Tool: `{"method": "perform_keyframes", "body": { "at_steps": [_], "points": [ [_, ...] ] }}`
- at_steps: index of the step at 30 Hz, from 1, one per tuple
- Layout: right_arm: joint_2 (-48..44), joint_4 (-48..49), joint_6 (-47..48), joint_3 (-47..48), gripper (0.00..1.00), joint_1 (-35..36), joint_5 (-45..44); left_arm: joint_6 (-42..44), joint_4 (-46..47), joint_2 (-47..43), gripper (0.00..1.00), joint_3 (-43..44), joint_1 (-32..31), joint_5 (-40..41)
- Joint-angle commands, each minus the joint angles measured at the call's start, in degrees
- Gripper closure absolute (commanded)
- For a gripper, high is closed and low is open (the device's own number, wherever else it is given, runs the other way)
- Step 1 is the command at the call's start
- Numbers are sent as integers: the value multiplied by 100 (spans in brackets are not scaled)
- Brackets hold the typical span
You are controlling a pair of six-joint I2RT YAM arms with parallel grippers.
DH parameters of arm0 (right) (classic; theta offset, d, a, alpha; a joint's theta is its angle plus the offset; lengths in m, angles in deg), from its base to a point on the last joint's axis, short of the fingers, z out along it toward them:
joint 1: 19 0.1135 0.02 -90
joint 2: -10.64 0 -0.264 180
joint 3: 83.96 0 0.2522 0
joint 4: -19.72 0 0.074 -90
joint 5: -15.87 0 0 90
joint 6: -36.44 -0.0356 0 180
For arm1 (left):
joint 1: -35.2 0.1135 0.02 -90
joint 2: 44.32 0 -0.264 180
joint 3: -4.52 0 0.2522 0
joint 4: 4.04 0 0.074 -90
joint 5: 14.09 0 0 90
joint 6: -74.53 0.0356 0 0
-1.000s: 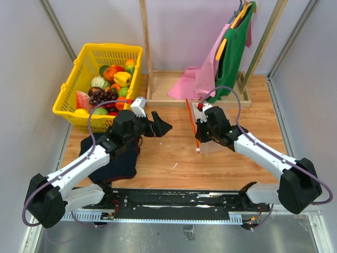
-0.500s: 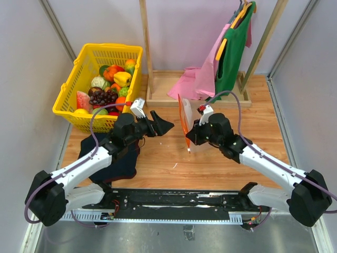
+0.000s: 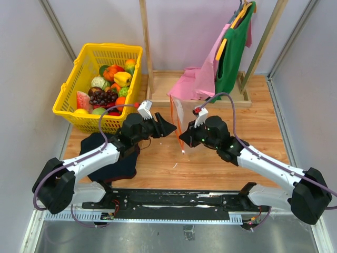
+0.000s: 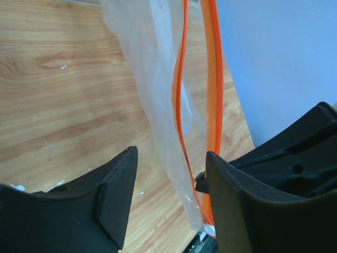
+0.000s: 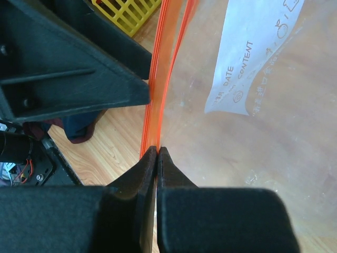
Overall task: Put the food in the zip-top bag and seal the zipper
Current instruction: Pick up the zipper food storage bag at the center of the board, then open the zipper of the food storage bag at the center of the board.
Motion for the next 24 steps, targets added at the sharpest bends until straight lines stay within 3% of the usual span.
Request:
{"method": "perform_keyframes", "body": {
  "at_steps": [1, 13, 20, 24],
  "points": [
    [55, 267, -37, -21, 99, 146, 29, 18, 335, 107, 48, 198, -82, 157],
    [197, 305, -14, 36, 99, 263, 42, 142, 276, 322, 74, 184, -191, 456],
    [181, -39, -66, 116, 97, 312, -464, 351, 28, 172, 98, 251, -386, 870],
    [103, -288, -105, 200, 90, 304, -807, 497, -289, 9, 100, 371, -554, 1220]
  ]
}}
